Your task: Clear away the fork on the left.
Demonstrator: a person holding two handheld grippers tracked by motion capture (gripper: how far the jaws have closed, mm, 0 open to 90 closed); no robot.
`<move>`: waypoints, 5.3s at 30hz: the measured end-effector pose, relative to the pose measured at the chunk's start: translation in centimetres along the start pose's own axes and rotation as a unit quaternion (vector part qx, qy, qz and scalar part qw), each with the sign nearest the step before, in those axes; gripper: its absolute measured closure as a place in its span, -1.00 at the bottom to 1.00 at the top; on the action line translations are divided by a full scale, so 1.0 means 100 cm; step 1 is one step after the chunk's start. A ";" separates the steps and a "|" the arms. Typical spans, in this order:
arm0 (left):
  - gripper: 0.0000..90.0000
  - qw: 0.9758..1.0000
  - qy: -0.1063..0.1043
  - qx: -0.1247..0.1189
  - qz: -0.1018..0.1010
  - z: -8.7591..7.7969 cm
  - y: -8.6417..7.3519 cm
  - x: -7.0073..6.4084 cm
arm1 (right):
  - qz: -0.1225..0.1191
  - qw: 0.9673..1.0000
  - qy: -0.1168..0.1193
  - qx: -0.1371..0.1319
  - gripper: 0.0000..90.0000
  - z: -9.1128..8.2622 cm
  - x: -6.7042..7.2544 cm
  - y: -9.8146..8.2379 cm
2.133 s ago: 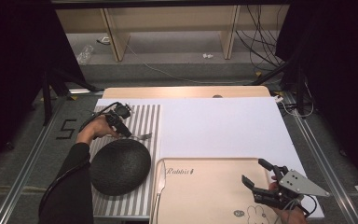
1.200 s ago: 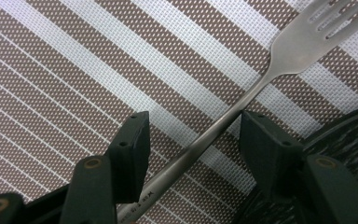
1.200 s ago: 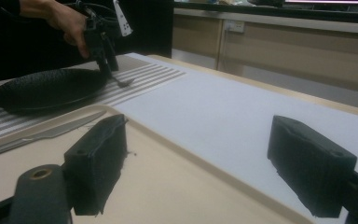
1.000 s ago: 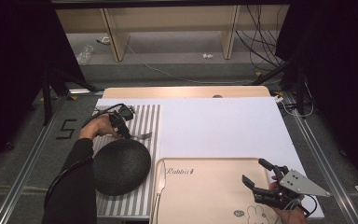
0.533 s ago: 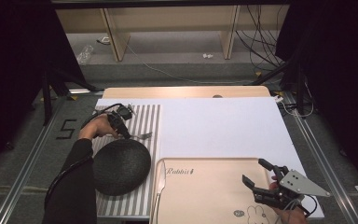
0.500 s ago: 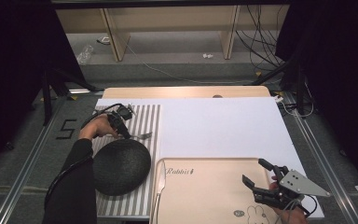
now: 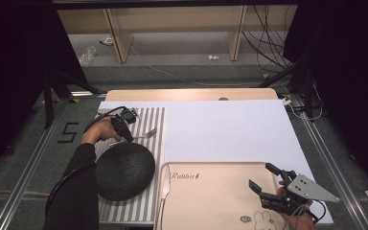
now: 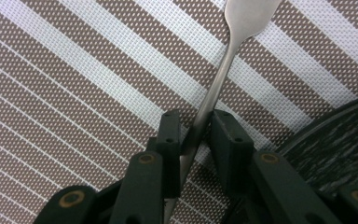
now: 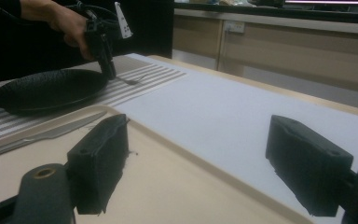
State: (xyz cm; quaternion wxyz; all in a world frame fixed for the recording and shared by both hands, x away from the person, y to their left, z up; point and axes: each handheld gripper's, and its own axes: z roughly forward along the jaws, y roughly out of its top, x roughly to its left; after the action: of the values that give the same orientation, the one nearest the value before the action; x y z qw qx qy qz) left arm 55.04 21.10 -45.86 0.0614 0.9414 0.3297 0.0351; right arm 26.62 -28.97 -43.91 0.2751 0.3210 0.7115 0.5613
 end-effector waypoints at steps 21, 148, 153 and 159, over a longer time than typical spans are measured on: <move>0.84 0.999 0.040 -0.015 0.007 -0.006 -0.005 0.002 | 0.000 1.000 0.002 -0.001 -0.51 0.000 0.000 0.000; 0.84 0.965 -0.223 -0.128 0.050 -0.021 -0.028 -0.280 | 0.002 1.000 0.004 0.004 -0.51 0.000 0.003 -0.001; 0.84 0.965 -0.228 -0.115 0.057 -0.017 -0.027 -0.288 | 0.002 1.000 0.004 0.005 -0.51 0.001 0.003 -0.001; 0.84 0.965 -0.233 -0.104 0.056 -0.010 -0.026 -0.293 | 0.002 1.000 0.005 0.004 -0.51 0.001 0.003 -0.001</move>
State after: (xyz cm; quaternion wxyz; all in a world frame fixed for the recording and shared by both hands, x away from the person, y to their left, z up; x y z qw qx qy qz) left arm 30.46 4.88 -45.98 0.2323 0.9290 0.2473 -0.1478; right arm 26.50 -28.71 -44.05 0.2694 0.3210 0.7142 0.5606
